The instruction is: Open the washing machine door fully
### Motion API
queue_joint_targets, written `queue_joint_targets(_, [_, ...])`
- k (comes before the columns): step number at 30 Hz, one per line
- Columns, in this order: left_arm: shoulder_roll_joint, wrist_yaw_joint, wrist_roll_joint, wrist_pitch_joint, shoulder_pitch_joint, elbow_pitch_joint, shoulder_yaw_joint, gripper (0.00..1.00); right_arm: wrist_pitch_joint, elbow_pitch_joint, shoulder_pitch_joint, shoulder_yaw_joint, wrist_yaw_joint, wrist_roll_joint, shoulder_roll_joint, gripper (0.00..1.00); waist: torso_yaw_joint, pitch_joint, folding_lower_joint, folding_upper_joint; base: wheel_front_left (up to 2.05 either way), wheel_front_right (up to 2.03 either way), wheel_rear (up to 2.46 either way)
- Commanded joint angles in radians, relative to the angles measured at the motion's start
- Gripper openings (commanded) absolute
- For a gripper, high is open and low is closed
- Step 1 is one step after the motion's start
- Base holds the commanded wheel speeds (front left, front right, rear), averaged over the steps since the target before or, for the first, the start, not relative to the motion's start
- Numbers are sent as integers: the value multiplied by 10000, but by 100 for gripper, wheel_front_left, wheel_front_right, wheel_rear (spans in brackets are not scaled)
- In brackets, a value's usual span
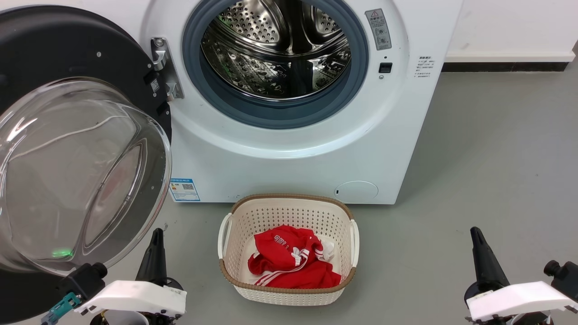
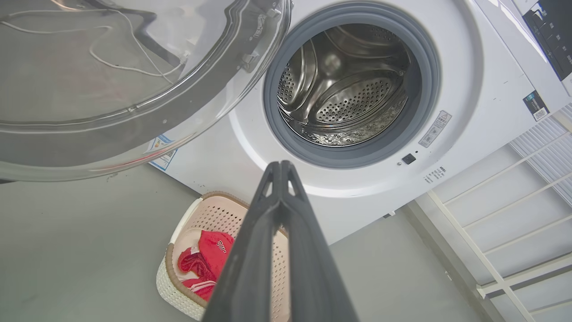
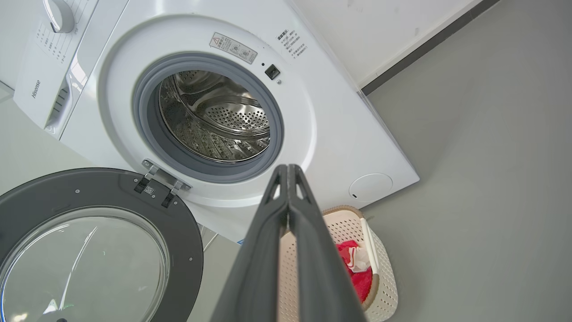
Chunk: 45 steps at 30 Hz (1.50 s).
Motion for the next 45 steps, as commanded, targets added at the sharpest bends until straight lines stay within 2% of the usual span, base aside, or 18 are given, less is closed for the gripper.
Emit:
queue_joint_targets(1, [18,-49,-323,64,-285,-76,53,0,45,-78,-324,-26,0,336,-85,0,1,1,0,0,0,0,0])
queue_joint_targets(22, [-37,-274,-3045,726,-510,173,292,0,591,192,-654,-176,0,3016,-114,0,9,26,0,0,0,0,0])
queue_joint_targets(45, [-87,-465,-5467,1324,-701,402,515,0,1118,448,-939,-350,0,5375,-103,0,18,53,0,0,0,0,0])
